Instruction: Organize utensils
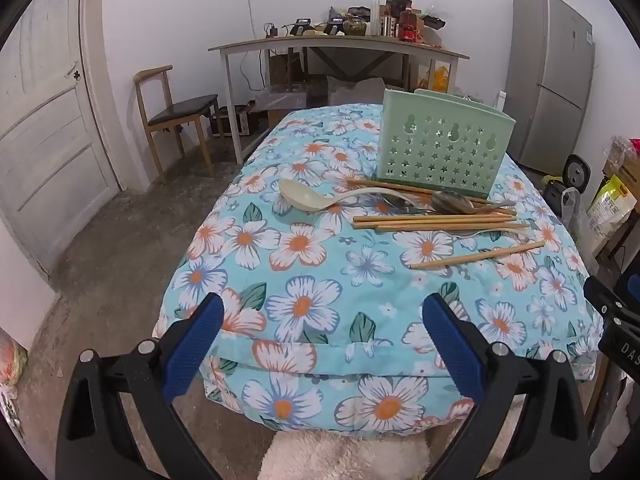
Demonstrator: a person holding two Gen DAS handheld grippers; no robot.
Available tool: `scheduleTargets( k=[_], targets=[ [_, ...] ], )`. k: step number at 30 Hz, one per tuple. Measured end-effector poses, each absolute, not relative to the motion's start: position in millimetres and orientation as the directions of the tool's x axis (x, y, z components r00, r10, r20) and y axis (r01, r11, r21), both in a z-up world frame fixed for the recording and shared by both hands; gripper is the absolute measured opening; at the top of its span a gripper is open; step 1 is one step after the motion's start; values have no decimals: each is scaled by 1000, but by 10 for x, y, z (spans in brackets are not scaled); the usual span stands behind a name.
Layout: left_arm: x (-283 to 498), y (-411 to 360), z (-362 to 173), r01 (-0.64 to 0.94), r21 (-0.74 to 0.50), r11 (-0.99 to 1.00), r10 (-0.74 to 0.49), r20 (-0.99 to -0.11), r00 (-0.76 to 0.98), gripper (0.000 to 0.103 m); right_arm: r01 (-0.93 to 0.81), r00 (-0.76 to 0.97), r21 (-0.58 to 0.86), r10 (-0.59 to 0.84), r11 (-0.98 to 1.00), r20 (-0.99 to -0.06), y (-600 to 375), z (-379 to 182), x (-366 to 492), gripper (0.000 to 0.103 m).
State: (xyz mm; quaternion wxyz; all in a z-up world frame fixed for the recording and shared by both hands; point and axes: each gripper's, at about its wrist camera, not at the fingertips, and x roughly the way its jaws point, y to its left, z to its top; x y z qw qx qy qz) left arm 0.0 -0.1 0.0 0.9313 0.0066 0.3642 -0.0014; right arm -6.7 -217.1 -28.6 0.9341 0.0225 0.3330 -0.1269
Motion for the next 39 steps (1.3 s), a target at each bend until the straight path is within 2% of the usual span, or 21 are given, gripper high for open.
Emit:
scheduleTargets(
  k=[39],
  targets=[
    [-5, 10, -6, 2, 11, 1000, 6, -681, 733, 97, 252, 745, -39, -219, 967, -630, -2189, -280, -68, 95]
  ],
)
